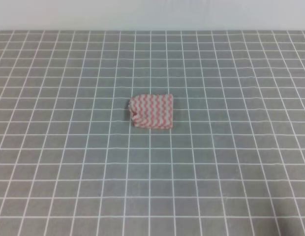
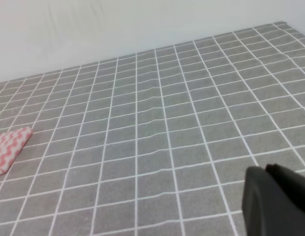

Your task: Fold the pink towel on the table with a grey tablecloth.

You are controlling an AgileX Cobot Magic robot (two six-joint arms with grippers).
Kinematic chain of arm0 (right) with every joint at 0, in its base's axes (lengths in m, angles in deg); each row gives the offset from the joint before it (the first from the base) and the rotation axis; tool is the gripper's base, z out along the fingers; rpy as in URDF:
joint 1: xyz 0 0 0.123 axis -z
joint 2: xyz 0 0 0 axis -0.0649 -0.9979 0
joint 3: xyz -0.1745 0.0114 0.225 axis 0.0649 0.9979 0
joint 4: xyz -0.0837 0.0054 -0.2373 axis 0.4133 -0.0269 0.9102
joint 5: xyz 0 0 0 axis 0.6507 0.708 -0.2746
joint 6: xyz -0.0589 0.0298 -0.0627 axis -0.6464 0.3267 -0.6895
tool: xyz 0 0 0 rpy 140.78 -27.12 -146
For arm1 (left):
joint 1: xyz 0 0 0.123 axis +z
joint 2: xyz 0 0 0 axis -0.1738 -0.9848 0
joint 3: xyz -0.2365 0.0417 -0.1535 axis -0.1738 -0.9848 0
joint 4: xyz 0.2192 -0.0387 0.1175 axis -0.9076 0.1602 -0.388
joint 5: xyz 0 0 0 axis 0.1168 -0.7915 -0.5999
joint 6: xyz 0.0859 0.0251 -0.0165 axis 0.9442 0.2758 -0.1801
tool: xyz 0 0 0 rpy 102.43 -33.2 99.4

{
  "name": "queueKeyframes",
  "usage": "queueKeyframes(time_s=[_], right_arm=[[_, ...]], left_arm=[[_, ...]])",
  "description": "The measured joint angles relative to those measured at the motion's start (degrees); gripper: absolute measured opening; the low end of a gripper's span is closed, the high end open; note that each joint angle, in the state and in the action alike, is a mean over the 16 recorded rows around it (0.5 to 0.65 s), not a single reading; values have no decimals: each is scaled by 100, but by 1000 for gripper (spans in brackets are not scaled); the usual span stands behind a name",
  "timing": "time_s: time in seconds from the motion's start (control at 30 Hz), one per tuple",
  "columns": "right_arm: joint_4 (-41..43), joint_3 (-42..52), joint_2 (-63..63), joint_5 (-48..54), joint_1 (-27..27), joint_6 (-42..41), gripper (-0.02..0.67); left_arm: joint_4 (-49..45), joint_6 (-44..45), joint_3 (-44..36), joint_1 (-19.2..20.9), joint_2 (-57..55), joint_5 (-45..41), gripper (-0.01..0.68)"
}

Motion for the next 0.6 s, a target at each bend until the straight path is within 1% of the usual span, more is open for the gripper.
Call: queueKeyframes(time_s=[0.1,0.17,0.23,0.4,0.6], right_arm=[[0,0,-2,0,0,0,-17],[0,0,-3,0,0,0,-17],[0,9,-5,0,0,0,-17],[-1,9,-13,0,1,0,-17],[-2,9,-20,-6,2,0,-17]], left_arm=[[-53,1,-644,170,136,694,-2],[-137,1,-1027,248,205,959,-2],[-257,1,-1337,294,264,1025,-1],[-568,1,-1821,366,474,770,-1],[-730,-3,-2003,450,800,332,-1]])
